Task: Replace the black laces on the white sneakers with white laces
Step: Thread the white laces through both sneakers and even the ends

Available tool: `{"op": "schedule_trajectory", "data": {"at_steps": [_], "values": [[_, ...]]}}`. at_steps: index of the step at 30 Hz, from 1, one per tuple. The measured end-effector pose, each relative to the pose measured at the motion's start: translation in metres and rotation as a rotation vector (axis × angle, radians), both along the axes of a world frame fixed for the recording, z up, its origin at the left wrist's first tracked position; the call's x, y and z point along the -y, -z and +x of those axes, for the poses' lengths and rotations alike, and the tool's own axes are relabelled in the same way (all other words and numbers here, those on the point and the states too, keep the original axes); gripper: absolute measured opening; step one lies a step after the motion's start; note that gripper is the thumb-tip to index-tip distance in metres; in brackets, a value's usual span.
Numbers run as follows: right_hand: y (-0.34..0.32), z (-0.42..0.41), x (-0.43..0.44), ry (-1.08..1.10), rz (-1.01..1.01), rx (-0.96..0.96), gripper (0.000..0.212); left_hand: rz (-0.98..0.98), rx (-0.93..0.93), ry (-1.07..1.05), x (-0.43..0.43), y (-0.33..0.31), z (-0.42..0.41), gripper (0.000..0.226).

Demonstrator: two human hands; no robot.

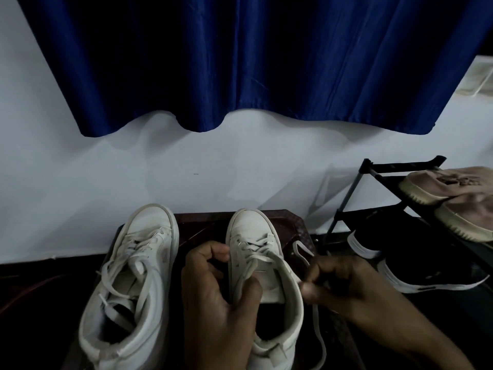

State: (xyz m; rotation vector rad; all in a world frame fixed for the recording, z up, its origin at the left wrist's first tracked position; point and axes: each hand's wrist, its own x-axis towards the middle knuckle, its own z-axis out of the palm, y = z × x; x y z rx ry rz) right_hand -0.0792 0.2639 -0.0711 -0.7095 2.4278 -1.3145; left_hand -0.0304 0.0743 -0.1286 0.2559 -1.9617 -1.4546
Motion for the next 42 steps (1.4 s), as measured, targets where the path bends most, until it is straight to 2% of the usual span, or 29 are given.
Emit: {"op": "schedule_trajectory", "data": {"at_steps": [2,5,11,18,20,22,26,28,31,34,38,40,41,42], "values": [[-0.006,-0.002,-0.009,-0.055,0.069,0.071,0.019,-0.023,0.001,0.007,-0.001,-0.001,0.0,0.044],[-0.001,-0.002,-0.004,-0.024,0.1,0.098,0.022,-0.041,-0.013,0.015,0.0,-0.002,0.001,0.041],[0.009,0.005,0.002,-0.027,-0.094,0.154,0.023,0.018,-0.045,0.038,-0.001,-0.003,0.003,0.031],[0.011,0.002,-0.003,-0.09,-0.062,0.173,0.023,-0.015,-0.032,0.058,0.003,-0.012,0.004,0.025],[0.003,0.004,-0.015,-0.206,0.012,0.264,0.023,-0.137,-0.034,0.062,0.006,-0.019,0.005,0.025],[-0.004,0.008,-0.024,-0.327,0.078,0.313,0.023,-0.355,-0.062,0.079,0.008,-0.03,0.008,0.025],[-0.013,0.015,-0.021,-0.383,0.053,0.225,0.023,-0.819,-0.077,0.238,0.004,-0.048,0.009,0.026],[-0.018,0.018,-0.018,-0.328,-0.064,0.202,0.022,-0.949,-0.038,0.329,0.001,-0.048,0.008,0.03],[-0.024,0.018,-0.034,-0.263,-0.153,0.206,0.019,-0.878,-0.017,0.38,-0.001,-0.049,0.006,0.029],[-0.013,0.007,-0.064,-0.258,0.061,0.158,0.021,-0.649,-0.052,0.339,0.006,-0.052,0.002,0.026],[0.009,-0.015,-0.097,-0.038,0.329,0.066,0.023,-0.497,-0.09,0.333,0.008,-0.05,0.003,0.032],[0.013,-0.022,-0.095,0.163,0.469,-0.1,0.024,-0.514,-0.085,0.332,0.001,-0.05,0.008,0.031],[0.012,-0.022,-0.087,0.28,0.449,-0.204,0.022,-0.568,-0.084,0.329,-0.004,-0.051,0.009,0.031],[0.01,-0.02,-0.076,0.373,0.331,-0.288,0.02,-0.643,-0.089,0.326,-0.008,-0.052,0.011,0.03]]}}
